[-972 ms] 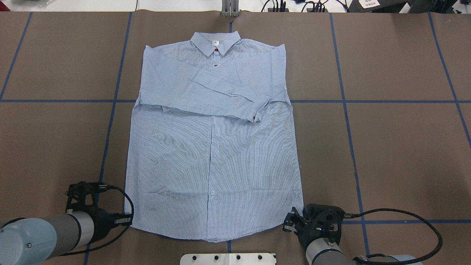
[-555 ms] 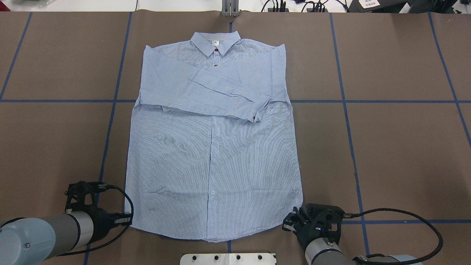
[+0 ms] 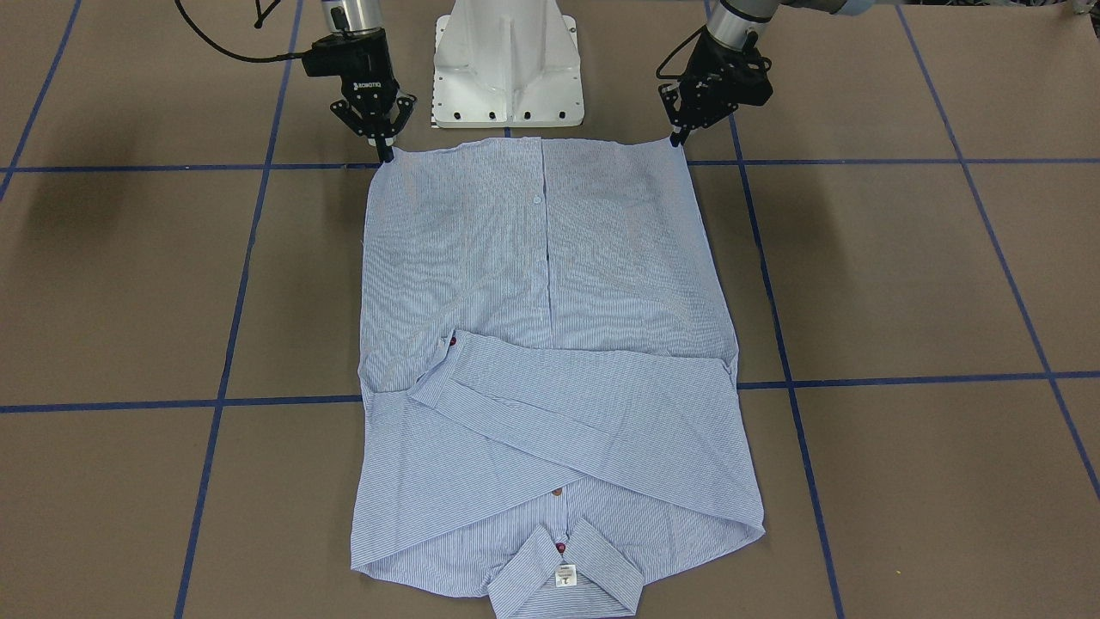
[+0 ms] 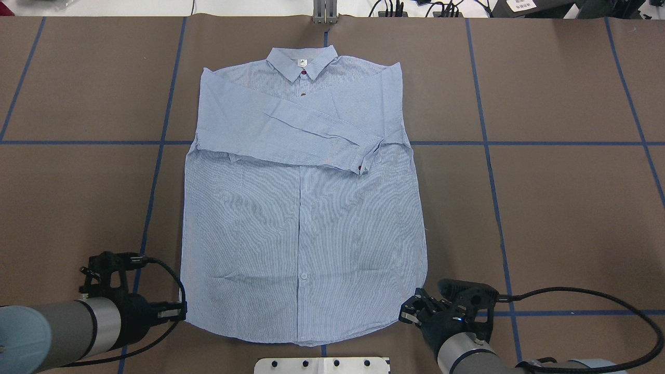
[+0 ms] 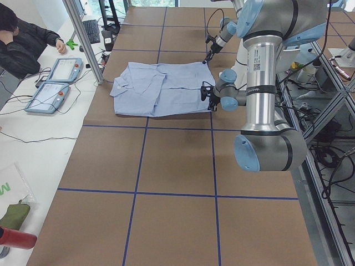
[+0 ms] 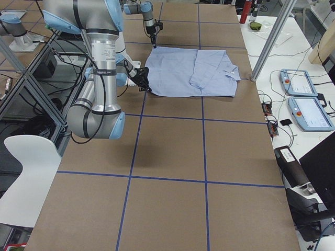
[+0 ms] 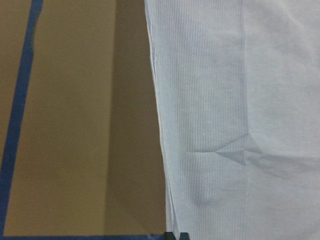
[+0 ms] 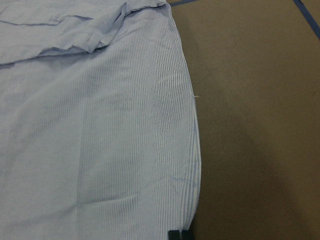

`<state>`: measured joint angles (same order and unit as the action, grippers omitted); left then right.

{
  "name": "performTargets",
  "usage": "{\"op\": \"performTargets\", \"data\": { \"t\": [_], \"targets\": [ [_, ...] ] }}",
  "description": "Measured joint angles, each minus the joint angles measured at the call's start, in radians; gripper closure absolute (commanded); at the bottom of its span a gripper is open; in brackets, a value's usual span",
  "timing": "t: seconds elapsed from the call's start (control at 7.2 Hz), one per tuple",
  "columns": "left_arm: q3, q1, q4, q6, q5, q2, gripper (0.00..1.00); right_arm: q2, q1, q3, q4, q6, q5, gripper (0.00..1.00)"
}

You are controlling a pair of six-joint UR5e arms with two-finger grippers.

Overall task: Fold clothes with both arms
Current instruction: 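Lift the hem with both grippers and fold it toward the collar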

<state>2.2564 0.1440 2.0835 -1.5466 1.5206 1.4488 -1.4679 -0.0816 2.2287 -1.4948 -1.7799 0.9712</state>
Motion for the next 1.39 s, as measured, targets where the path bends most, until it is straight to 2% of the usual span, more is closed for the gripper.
{"op": "performTargets", "data": {
  "t": [0.28, 0.42, 0.56, 0.69, 0.97, 1.39],
  "targets": [
    [0.245, 0.066, -0.092, 0.006, 0.133, -0.057, 1.00, 0.007, -0.001, 0.277, -0.265, -0.001, 0.094, 1.00],
    [0.345, 0.131, -0.177, 0.019, 0.225, -0.056, 1.00, 0.013, 0.013, 0.381, -0.353, 0.001, 0.140, 1.00],
    [0.395, 0.193, -0.249, 0.050, 0.292, -0.041, 1.00, 0.043, 0.051, 0.431, -0.413, 0.005, 0.193, 1.00],
    [0.389, 0.244, -0.304, 0.091, 0.323, -0.011, 1.00, 0.117, 0.109, 0.428, -0.481, 0.018, 0.250, 1.00],
    [0.246, 0.332, -0.360, 0.153, 0.313, 0.103, 1.00, 0.302, 0.241, 0.269, -0.554, 0.098, 0.301, 1.00],
    [-0.047, 0.452, -0.378, 0.318, 0.228, 0.299, 1.00, 0.392, 0.484, -0.018, -0.379, 0.289, 0.393, 1.00]
  ]
}}
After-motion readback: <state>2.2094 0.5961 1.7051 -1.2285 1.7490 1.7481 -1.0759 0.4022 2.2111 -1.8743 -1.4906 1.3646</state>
